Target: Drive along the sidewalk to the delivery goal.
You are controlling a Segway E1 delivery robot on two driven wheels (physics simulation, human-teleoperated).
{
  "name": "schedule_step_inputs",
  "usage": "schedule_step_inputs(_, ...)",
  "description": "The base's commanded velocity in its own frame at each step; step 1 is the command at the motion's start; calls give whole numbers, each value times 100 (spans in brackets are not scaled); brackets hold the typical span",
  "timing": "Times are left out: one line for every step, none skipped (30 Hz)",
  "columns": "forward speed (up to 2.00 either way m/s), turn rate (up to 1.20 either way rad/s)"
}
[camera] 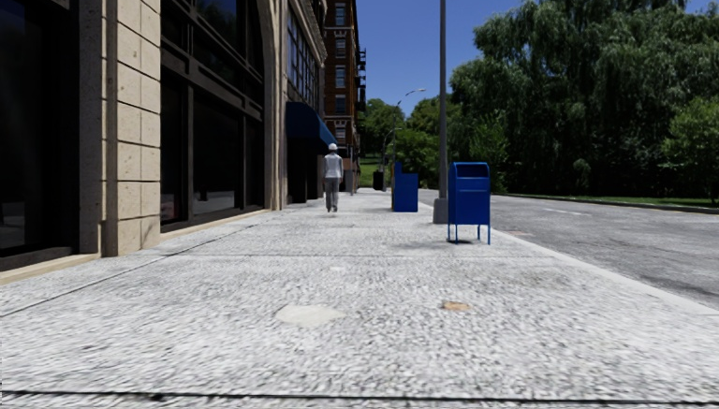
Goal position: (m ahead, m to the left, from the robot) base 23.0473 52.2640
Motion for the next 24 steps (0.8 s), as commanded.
schedule_step_inputs(200, 28)
schedule_step_inputs(200, 24)
schedule_step_inputs(200, 0)
schedule_step_inputs(200, 0)
schedule_step_inputs(200, 0)
schedule_step_inputs(200, 0)
schedule_step_inputs(200, 0)
schedule_step_inputs(200, 0)
schedule_step_inputs(200, 0)
schedule_step_inputs(200, 0)
schedule_step_inputs(200, 0)
schedule_step_inputs(200, 0)
schedule_step_inputs(200, 0)
schedule_step_inputs(200, 0)
schedule_step_inputs(200, 0)
schedule_step_inputs(199, 0)
schedule_step_inputs(199, 0)
schedule_step_inputs(199, 0)
schedule_step_inputs(199, 0)
schedule_step_inputs(199, 0)
schedule_step_inputs(199, 0)
schedule_step_inputs(199, 0)
schedule_step_inputs(199, 0)
schedule_step_inputs(199, 0)
